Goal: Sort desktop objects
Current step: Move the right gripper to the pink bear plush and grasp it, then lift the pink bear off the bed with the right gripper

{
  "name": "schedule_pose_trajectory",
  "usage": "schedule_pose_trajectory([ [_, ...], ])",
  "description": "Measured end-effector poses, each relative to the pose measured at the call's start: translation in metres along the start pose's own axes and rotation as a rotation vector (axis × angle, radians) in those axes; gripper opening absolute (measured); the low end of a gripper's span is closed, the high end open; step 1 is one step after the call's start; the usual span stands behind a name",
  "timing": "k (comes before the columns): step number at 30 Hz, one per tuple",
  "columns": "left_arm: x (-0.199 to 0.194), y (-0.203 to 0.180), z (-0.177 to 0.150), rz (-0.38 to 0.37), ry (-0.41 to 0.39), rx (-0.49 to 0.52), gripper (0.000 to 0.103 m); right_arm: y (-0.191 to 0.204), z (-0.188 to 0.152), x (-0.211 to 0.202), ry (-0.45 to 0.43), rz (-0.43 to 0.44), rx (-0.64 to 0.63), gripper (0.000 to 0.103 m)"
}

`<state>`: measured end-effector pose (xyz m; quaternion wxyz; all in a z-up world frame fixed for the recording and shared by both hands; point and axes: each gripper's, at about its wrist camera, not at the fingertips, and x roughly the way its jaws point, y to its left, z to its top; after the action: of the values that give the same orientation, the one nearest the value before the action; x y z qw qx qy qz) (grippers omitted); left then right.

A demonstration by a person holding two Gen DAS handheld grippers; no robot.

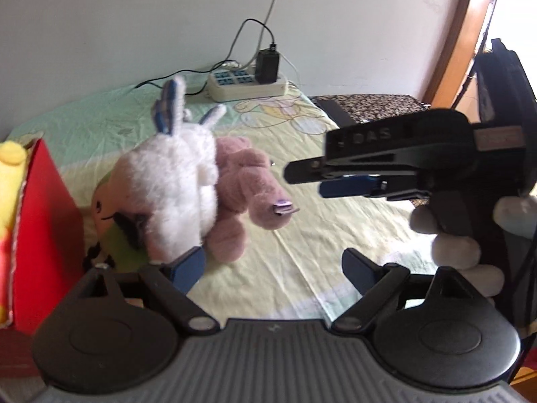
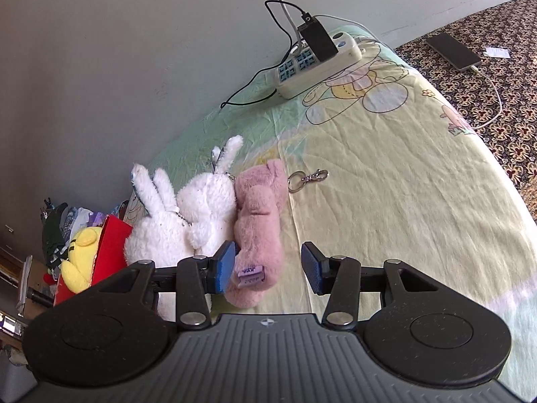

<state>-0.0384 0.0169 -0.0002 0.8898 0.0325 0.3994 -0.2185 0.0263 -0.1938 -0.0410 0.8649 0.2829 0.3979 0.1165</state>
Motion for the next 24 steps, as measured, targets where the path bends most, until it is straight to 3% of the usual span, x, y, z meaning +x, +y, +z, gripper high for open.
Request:
schedule_pose_trajectory([
  [4, 0.028, -0.005, 0.004, -0.014, 0.019, 0.031, 0.086, 0.003, 0.013, 0.02, 0.045, 0.024, -0.023, 0.048],
  [7, 0.047, 0.005, 0.005, -0.017, 0.049, 0.012, 0.087, 0.001, 0.021, 0.035, 0.084, -0.012, -0.049, 0.048],
  [9, 0.056, 0.013, 0.004, -0.02, 0.065, 0.001, 0.087, -0.002, 0.026, 0.041, 0.124, 0.027, -0.054, 0.048],
  [17, 0.061, 0.016, 0.001, -0.023, 0.051, 0.038, 0.09, 0.0, 0.03, 0.07, 0.203, 0.062, -0.012, 0.047],
  [19, 0.06, 0.019, 0.001, -0.028, 0.054, 0.036, 0.089, 0.001, 0.028, 0.08, 0.228, 0.047, -0.004, 0.034],
  [24, 0.054, 0.023, 0.004, -0.062, 0.049, 0.019, 0.089, -0.004, 0.025, 0.076, 0.22, 0.068, 0.025, 0.029],
])
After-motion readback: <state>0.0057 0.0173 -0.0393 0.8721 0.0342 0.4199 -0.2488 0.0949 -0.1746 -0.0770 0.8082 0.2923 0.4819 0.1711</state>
